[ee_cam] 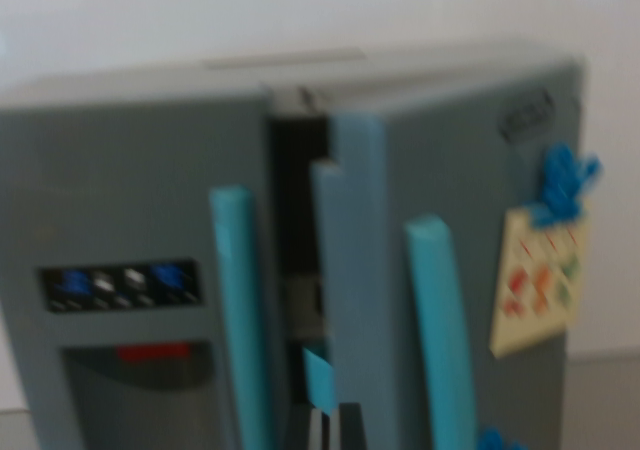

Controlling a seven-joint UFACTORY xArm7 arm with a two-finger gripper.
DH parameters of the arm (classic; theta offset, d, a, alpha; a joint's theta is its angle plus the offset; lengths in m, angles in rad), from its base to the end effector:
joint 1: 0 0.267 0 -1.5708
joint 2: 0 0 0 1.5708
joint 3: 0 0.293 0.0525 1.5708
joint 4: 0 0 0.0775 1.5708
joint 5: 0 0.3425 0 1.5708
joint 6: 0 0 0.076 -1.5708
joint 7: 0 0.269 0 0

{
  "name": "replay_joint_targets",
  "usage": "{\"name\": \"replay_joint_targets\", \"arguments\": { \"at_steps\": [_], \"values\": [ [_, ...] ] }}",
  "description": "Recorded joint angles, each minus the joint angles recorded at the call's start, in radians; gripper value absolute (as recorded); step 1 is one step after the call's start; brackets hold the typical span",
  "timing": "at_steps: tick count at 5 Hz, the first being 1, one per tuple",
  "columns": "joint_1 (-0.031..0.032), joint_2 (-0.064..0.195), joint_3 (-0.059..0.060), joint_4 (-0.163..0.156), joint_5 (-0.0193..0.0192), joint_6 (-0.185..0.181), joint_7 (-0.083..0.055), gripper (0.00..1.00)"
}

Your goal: Close fridge door

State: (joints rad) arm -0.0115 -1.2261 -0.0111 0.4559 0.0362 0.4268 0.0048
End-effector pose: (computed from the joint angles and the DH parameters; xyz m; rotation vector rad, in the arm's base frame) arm 0.3530 -0.0065 0.5192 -2.5147 0.0625 -1.8250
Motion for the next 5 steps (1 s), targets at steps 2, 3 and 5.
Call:
{"name": "replay_joint_targets", "arguments": {
  "at_steps": [2,3,5],
  "values": [
    [0.0000,0.043,-0.045,0.000,0.0000,0.000,0.000,1.00],
    [0.0000,0.109,-0.083,0.006,0.0000,0.000,0.000,1.00],
    [0.0000,0.185,-0.114,0.025,0.0000,0.000,0.000,1.00]
  ]
}}
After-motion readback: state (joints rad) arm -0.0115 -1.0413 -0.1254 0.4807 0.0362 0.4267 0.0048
